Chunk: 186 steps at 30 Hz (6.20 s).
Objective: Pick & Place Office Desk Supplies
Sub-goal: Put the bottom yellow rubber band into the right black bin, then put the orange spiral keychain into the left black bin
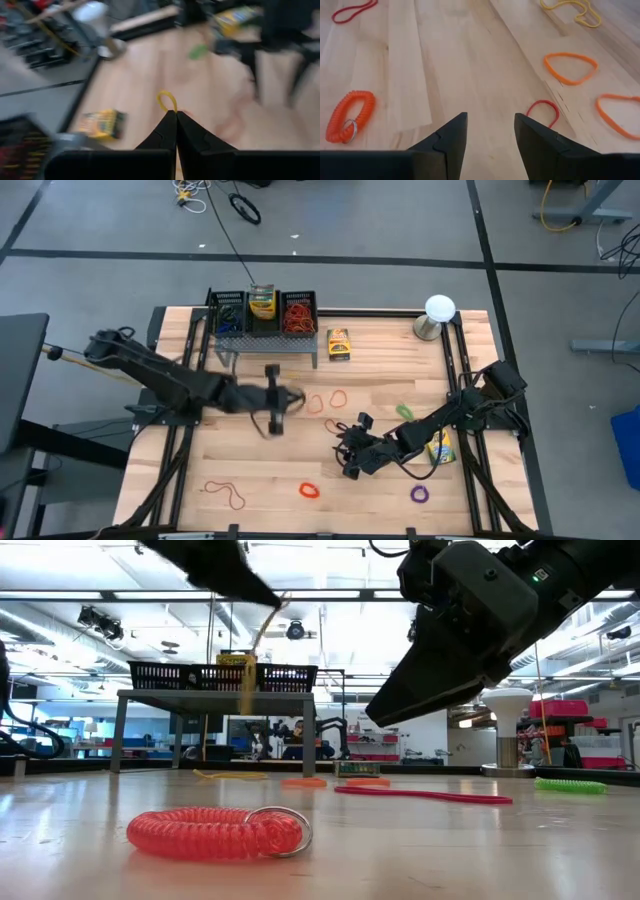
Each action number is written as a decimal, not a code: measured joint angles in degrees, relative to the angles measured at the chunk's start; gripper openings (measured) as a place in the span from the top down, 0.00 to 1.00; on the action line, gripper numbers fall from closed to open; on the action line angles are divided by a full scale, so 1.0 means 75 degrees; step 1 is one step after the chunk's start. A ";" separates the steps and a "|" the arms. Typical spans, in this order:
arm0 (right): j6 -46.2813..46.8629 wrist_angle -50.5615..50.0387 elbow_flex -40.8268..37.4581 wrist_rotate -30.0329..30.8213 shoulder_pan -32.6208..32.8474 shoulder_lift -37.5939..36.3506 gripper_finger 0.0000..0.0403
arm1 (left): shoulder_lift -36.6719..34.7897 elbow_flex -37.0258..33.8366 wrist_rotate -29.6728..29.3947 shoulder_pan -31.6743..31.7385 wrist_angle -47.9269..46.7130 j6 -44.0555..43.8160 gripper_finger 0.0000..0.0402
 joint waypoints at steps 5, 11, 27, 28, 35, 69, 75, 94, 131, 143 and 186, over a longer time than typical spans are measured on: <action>0.0000 0.0040 0.0000 0.0002 0.0000 0.0000 0.57 | -0.0347 0.0674 0.0006 0.0836 -0.0087 0.0642 0.99; 0.0000 0.0064 0.0000 0.0002 0.0000 0.0000 0.57 | -0.0297 0.1748 0.0117 0.2296 -0.0542 0.0980 0.99; 0.0000 0.0096 0.0000 -0.0001 0.0000 0.0000 0.57 | 0.0546 0.2543 0.3054 0.5895 -0.0732 0.0983 0.99; 0.0002 0.0098 0.0000 0.0001 0.0000 0.0000 0.57 | 0.0642 0.2540 0.3254 0.5979 -0.0731 0.0946 0.99; 0.0002 0.0099 0.0000 0.0001 0.0000 0.0000 0.57 | 0.1111 0.2537 0.3471 0.6133 -0.0727 0.0839 0.99; 0.0000 0.0099 0.0000 0.0002 0.0000 0.0000 0.57 | 0.0254 0.2546 0.3045 0.6059 -0.1304 0.0982 0.57; 0.0003 0.0099 0.0000 -0.0001 0.0000 0.0000 0.57 | 0.0254 0.2546 0.2982 0.5892 -0.1357 0.1161 0.57; 0.0002 0.0099 0.0000 -0.0001 0.0000 0.0000 0.57 | -0.0512 0.0824 0.3281 0.4277 -0.0834 0.1597 0.93; 0.0000 0.0116 -0.0003 -0.0001 0.0000 0.0000 0.57 | -0.1008 -0.4236 0.3273 -0.0154 0.5137 0.0022 0.97; 0.0000 0.0116 -0.0003 0.0001 0.0000 0.0000 0.57 | -0.0667 -0.4237 0.2905 -0.0732 0.5001 -0.0664 0.97; -0.0912 -0.1635 0.1478 -0.0075 0.1629 0.0005 0.96 | 0.5083 -0.2158 0.2925 -0.1126 0.8061 -0.0990 0.97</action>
